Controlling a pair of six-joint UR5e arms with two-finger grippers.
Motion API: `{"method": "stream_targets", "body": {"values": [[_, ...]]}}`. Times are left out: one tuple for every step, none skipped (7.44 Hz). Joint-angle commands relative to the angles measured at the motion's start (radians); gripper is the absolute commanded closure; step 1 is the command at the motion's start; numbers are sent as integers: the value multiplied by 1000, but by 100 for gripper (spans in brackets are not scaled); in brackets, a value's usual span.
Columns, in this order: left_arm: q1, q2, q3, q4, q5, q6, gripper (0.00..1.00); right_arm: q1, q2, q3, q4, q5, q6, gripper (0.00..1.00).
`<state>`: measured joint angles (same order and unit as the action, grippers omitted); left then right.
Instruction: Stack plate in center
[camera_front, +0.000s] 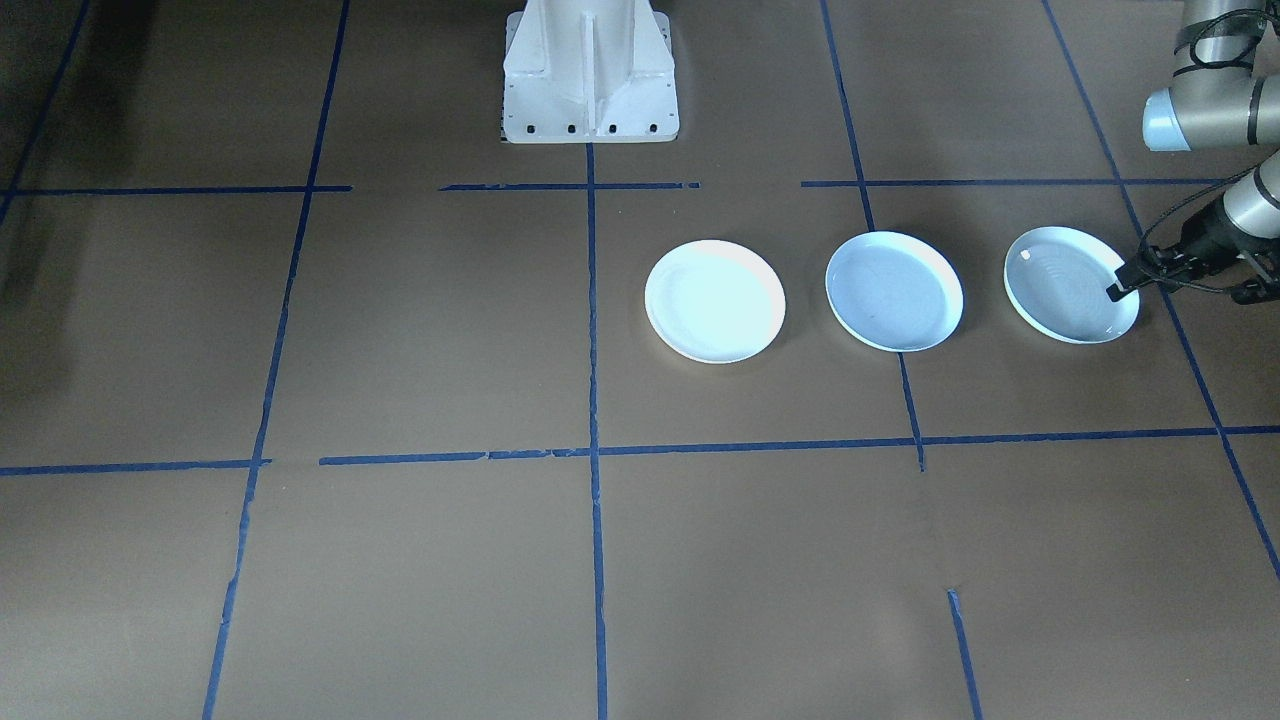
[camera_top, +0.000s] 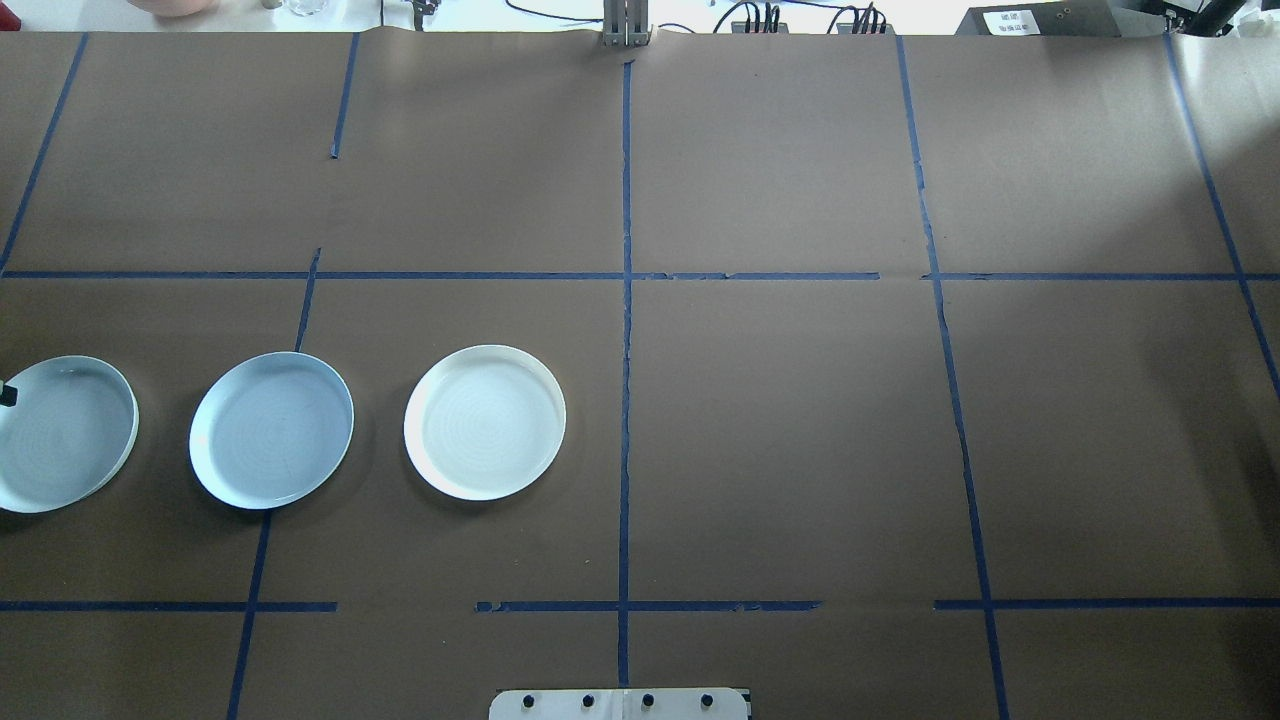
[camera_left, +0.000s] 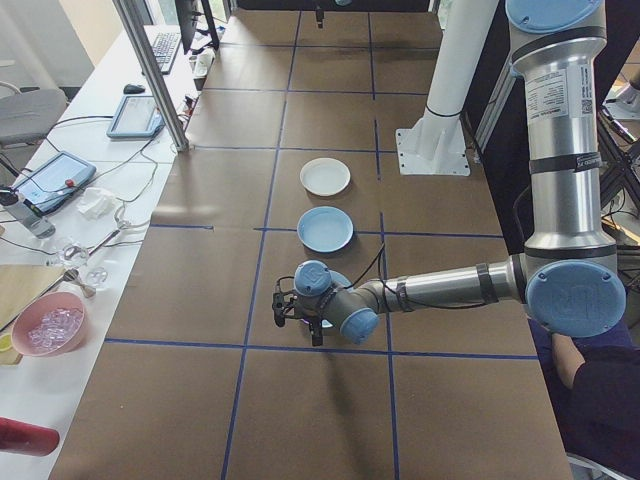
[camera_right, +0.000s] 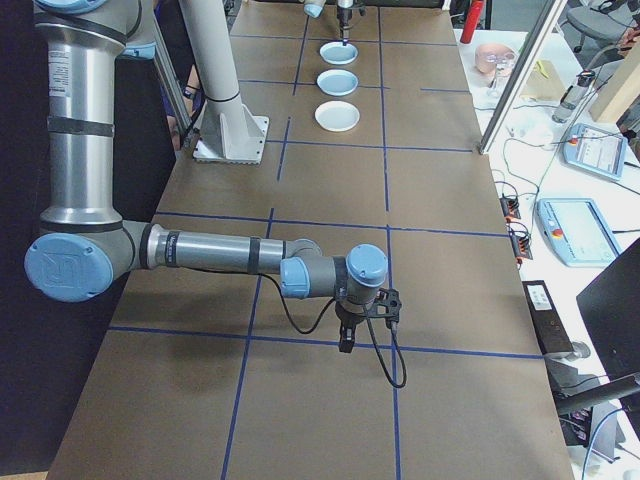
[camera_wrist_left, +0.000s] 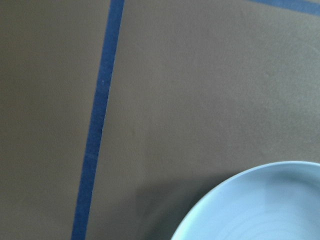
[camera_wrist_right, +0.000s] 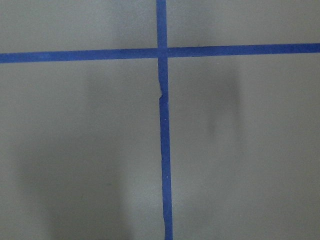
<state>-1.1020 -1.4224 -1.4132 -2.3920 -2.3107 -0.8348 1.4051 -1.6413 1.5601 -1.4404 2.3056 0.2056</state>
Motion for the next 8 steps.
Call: {"method": "stream_targets", "body": {"values": [[10, -1, 8, -1, 1, 2, 0, 0, 0, 0, 0, 0, 0, 0], [10, -1, 8, -1, 1, 2, 0, 0, 0, 0, 0, 0, 0, 0], [16, -1, 14, -3, 1, 5, 0, 0, 0, 0, 0, 0, 0, 0], [37, -4, 19, -1, 1, 3, 0, 0, 0, 0, 0, 0, 0, 0], [47, -9, 20, -3, 1, 2, 0, 0, 0, 0, 0, 0, 0, 0], [47, -9, 19, -3, -1, -1, 17, 0, 0, 0, 0, 0, 0, 0], [47, -9, 19, -3, -1, 3, 44, 0, 0, 0, 0, 0, 0, 0], [47, -7, 16, -3, -1, 9, 57, 0, 0, 0, 0, 0, 0, 0]]}}
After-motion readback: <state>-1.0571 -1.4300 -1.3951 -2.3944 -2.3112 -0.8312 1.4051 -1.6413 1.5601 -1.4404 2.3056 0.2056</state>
